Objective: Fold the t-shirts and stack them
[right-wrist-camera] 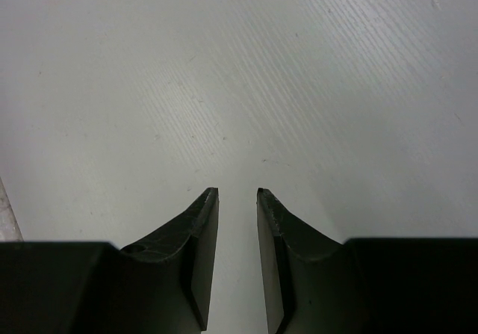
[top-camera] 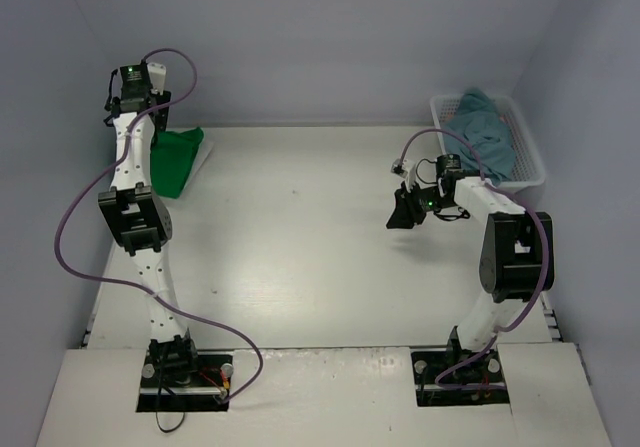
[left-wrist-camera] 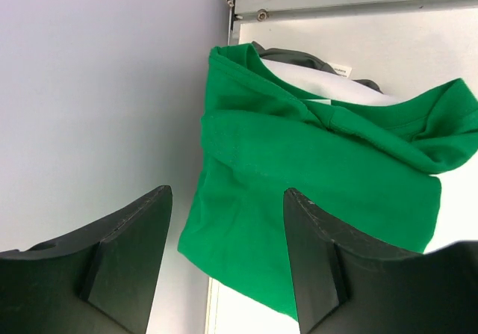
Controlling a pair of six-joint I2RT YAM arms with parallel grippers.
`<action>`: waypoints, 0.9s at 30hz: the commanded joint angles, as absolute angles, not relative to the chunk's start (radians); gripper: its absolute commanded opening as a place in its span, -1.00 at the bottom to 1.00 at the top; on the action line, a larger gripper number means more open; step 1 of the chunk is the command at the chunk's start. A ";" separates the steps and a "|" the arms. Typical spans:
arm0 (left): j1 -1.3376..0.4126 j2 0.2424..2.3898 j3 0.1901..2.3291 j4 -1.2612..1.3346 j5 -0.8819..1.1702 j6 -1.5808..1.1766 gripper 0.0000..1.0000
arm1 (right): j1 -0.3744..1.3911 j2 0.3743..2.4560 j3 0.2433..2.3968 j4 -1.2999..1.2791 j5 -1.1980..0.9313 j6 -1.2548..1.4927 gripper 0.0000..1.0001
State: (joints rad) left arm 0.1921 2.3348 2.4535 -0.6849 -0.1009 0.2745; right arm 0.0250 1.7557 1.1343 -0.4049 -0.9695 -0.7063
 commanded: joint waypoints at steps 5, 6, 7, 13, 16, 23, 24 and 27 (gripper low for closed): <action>0.193 2.358 2.505 -0.624 -0.132 0.290 0.11 | 0.015 1.697 1.134 -0.405 -1.023 -0.726 -0.52; 0.193 2.387 2.520 -0.618 -0.133 0.291 0.11 | 0.015 1.700 1.135 -0.406 -1.025 -0.724 -0.53; 0.192 2.404 2.532 -0.614 -0.135 0.290 0.11 | 0.015 1.701 1.137 -0.408 -1.025 -0.724 -0.52; 0.190 2.532 2.592 -0.562 -0.144 0.304 0.12 | 0.014 1.724 1.143 -0.407 -1.026 -0.724 -0.52; 0.192 2.594 2.608 -0.529 -0.150 0.311 0.13 | 0.015 1.730 1.141 -0.407 -1.028 -0.726 -0.52; 0.189 2.698 2.622 -0.537 -0.146 0.296 0.20 | 0.015 1.730 1.141 -0.410 -1.037 -0.726 -0.52; 0.189 2.698 2.606 -0.537 -0.144 0.290 0.20 | 0.017 1.736 1.141 -0.408 -1.035 -0.727 -0.52; 0.190 2.662 2.560 -0.523 -0.135 0.275 0.21 | 0.015 1.740 1.141 -0.410 -1.037 -0.729 -0.52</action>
State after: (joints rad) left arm 0.1913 2.6766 2.5977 -0.5282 -0.1436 0.3019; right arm 0.0246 1.7557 1.1328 -0.4053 -0.9936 -0.7101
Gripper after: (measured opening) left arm 0.599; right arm 0.239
